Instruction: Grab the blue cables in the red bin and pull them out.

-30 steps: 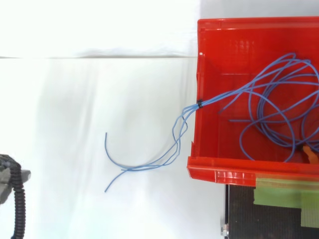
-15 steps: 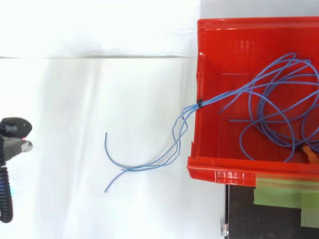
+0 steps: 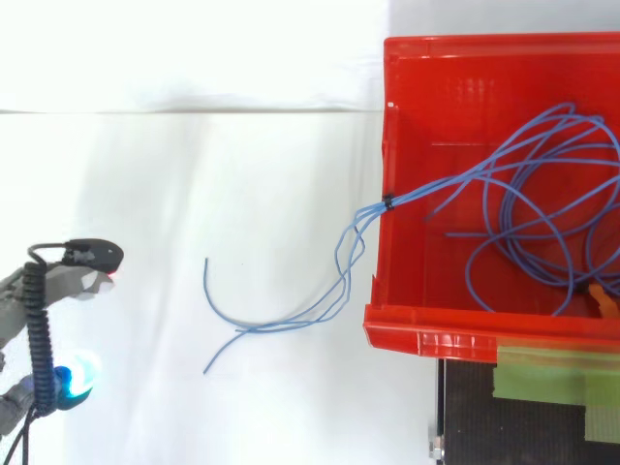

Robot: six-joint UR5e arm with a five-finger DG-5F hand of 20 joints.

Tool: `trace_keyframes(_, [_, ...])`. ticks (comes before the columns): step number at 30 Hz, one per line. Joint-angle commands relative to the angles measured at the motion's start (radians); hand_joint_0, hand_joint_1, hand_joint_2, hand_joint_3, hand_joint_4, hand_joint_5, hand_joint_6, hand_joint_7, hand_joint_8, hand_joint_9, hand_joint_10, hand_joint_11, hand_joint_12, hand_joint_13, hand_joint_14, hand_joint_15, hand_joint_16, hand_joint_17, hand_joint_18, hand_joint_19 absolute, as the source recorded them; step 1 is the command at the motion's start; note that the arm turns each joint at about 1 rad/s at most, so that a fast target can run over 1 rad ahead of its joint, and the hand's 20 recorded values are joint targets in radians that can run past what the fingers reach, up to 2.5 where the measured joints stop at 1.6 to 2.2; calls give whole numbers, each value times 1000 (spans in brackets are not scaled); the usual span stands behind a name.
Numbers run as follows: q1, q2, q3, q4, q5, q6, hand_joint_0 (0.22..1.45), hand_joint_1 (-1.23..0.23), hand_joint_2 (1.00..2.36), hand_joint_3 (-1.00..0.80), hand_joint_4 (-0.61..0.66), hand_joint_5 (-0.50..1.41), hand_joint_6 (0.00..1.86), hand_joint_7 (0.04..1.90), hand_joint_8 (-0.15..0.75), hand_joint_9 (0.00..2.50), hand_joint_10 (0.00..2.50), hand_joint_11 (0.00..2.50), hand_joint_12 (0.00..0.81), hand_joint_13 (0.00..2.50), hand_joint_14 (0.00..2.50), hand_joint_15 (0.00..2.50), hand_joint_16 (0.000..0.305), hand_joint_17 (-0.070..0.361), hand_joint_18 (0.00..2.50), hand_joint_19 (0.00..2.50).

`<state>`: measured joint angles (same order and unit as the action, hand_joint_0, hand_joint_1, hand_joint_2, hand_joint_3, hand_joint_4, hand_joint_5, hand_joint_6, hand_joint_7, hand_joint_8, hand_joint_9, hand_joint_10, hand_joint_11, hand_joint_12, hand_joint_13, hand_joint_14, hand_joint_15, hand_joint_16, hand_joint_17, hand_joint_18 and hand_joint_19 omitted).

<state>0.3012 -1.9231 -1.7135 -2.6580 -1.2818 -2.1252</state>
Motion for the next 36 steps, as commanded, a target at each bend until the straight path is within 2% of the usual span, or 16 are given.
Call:
trace_keyframes(1, [-2,-20,26,-36,-17,46,743,-1016,1000,-1000,134,548,8,617,292,651,16,1218,398,647,24,761,51,115,480,574])
trace_keyframes(8, [-4,-20,26,-56,-24,123,747,-1009,1000,-1000,137,558,8,614,291,654,15,1215,397,641,24,755,51,115,477,576])
trace_keyframes(12, [-8,-20,26,-56,-67,158,746,-1006,1000,-1000,142,560,8,616,291,652,16,1225,397,636,24,749,51,115,476,576])
trace_keyframes(20, [-13,-20,26,-82,-113,255,748,-1003,1000,-1000,133,559,7,631,292,655,14,1227,399,626,22,739,51,115,476,577])
trace_keyframes(21, [-13,-43,26,-97,-134,287,747,-1003,1000,-1000,133,559,7,632,288,654,14,1225,399,625,24,737,51,115,476,583])
trace_keyframes(22, [-13,-46,26,-97,-140,296,747,-1003,1000,-1000,139,559,7,632,291,654,17,1221,398,625,24,733,51,115,476,583])
trace_keyframes(24, [-14,-103,38,-103,-175,344,748,-1001,1000,-1000,133,559,7,633,291,655,15,1226,399,623,24,731,51,115,475,585])
trace_keyframes(28, [-19,-114,61,-122,-214,367,748,-1002,1000,-1000,134,559,7,634,291,656,15,1227,396,620,24,736,51,115,475,585])
trace_keyframes(31, [-28,-114,118,-191,-231,351,753,-1005,1000,-1000,90,577,3,694,287,659,15,1229,396,619,23,719,51,115,476,577])
trace_keyframes(32, [-33,-112,152,-240,-232,333,754,-1005,1000,-1000,75,581,3,710,288,660,15,1209,395,611,22,711,51,114,475,576])
trace_keyframes(33, [-42,-114,204,-300,-234,293,754,-1006,1000,-1000,60,579,2,712,287,659,14,1217,394,607,22,711,51,115,473,575])
trace_keyframes(34, [-47,-112,223,-318,-234,276,753,-1007,1000,-1000,59,578,2,713,287,659,13,1231,396,605,24,703,51,115,473,577])
trace_keyframes(35, [-54,-114,259,-355,-234,236,755,-1006,1000,-1000,48,578,1,710,282,656,14,1220,394,602,23,707,51,115,473,576])
trace_keyframes(36, [-57,-112,275,-370,-234,210,755,-1009,1000,-1000,36,576,2,713,280,649,14,1211,394,591,24,697,51,115,470,578])
